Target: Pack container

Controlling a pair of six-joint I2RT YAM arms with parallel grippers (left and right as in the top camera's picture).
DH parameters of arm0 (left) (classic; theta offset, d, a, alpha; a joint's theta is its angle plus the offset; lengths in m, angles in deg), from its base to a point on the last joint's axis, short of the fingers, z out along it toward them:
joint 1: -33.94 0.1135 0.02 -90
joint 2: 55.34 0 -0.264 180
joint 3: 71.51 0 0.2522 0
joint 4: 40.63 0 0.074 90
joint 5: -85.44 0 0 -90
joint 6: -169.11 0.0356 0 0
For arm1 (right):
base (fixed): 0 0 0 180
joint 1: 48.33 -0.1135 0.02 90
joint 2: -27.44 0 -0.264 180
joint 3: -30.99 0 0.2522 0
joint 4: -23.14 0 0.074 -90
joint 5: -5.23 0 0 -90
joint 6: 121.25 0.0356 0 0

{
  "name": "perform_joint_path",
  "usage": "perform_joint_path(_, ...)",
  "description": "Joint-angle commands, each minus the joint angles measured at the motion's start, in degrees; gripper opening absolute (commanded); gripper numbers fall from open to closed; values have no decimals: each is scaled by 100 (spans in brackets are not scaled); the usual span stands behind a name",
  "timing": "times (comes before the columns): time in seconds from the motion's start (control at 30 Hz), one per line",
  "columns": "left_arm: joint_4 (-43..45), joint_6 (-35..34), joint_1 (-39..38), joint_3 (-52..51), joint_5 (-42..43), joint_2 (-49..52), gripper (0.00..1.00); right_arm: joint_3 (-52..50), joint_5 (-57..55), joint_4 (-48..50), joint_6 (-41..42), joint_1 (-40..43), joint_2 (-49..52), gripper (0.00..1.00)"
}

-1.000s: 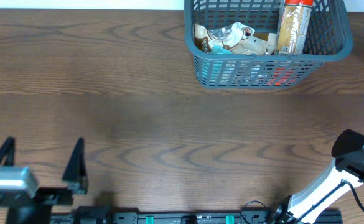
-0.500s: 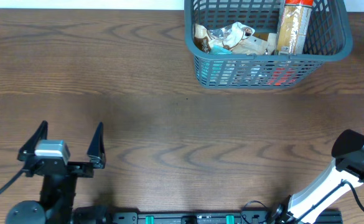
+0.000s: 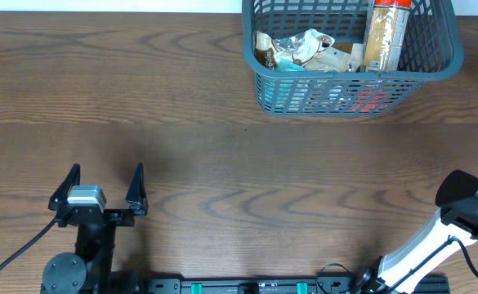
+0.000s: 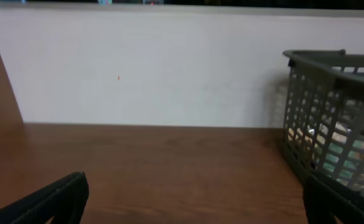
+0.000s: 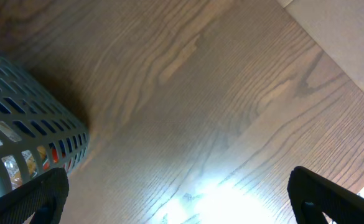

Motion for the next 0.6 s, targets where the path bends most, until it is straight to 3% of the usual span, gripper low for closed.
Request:
perform_joint_path(0.0,81,-323,31,-219,-157,-87,99,-24,-2,-9,-52,28,46,99)
perform_joint_path(0.57,573,-365,31,-1167,-463,-87,99,-24,-2,-9,-52,28,46,99)
